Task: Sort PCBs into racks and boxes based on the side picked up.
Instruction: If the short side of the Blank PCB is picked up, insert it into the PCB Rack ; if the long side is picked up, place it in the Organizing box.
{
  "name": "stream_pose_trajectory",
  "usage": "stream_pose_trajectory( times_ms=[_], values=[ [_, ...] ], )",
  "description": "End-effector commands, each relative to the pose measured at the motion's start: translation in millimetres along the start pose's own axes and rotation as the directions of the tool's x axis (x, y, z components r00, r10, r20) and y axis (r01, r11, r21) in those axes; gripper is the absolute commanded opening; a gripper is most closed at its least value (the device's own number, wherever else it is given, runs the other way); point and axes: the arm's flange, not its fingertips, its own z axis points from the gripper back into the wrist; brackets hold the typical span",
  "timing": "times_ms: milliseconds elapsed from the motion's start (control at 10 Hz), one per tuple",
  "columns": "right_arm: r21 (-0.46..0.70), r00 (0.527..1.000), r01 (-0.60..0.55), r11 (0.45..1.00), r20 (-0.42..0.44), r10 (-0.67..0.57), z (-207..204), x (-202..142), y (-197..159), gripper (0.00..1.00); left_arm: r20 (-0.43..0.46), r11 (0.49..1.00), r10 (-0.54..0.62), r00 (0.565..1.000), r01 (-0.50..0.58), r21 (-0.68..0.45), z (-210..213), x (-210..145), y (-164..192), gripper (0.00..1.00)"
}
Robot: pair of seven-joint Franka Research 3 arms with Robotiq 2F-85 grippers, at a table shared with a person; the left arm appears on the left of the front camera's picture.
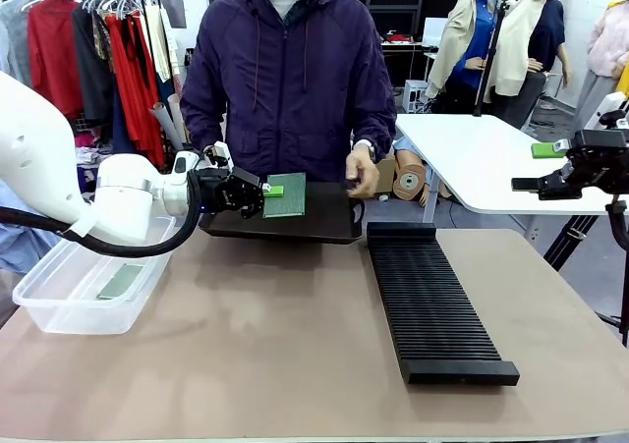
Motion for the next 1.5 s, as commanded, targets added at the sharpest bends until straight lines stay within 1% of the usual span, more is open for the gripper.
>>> stream_pose_trajectory(
  times_ms=[0,900,1100,1400],
  values=[
    [0.006,1.000,-0.008,1.000,0.003,0.008,0.0,0.4,1.9,1.00,-0.002,1.000,-0.002,1.000,0.002,-0.005,-0.6,0.2,-1.1,0.00],
    [0.006,1.000,-0.008,1.000,0.003,0.008,0.0,0.4,1.9,1.00,-0.005,1.000,-0.001,1.000,0.001,-0.008,-0.8,-2.2,-0.4,0.00],
    [0.006,1.000,-0.008,1.000,0.003,0.008,0.0,0.4,1.9,1.00,-0.019,1.000,0.018,1.000,-0.018,-0.021,10.1,-1.3,-13.1,0.00],
    [0.006,1.000,-0.008,1.000,0.003,0.008,0.0,0.4,1.9,1.00,-0.038,0.998,0.044,0.998,-0.042,0.042,27.7,-7.7,-36.7,0.00]
  ],
)
